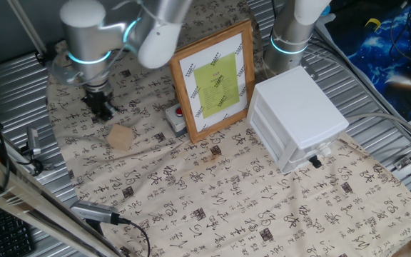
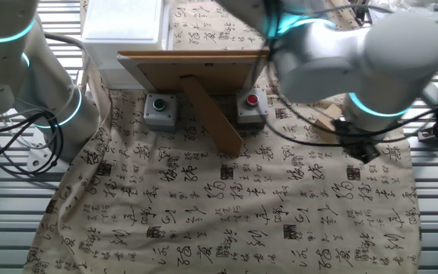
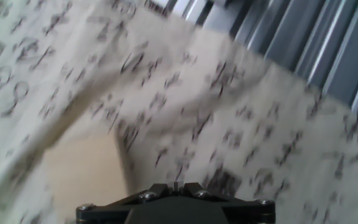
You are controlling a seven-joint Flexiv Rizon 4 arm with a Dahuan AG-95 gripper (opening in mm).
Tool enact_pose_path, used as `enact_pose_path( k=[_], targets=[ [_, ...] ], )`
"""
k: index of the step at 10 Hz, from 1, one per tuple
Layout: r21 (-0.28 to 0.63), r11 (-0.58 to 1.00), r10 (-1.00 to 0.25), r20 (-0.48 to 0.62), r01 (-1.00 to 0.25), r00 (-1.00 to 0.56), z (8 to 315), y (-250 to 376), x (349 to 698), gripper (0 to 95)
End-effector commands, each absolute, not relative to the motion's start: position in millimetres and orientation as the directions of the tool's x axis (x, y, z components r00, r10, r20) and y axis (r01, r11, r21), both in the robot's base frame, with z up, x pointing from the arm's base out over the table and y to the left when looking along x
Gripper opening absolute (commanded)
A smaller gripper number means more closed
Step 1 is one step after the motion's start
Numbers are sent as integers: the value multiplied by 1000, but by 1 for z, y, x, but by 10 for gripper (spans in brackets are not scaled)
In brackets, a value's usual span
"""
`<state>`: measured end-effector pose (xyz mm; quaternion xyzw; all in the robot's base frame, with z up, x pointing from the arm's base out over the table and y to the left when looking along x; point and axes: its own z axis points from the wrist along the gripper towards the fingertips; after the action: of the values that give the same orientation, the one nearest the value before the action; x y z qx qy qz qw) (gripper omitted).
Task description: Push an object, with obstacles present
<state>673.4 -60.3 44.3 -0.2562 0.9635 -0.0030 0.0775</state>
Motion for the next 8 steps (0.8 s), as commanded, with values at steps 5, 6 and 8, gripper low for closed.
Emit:
enact_pose_path(
  k=[5,6,8],
  targets=[
    [-18,849,-525,-135,-528,-840,36,-35,670,0],
    [-13,851,-522,-134,-525,-843,35,-33,667,0],
    [-1,856,-513,-131,-517,-848,34,-26,662,0]
  ],
)
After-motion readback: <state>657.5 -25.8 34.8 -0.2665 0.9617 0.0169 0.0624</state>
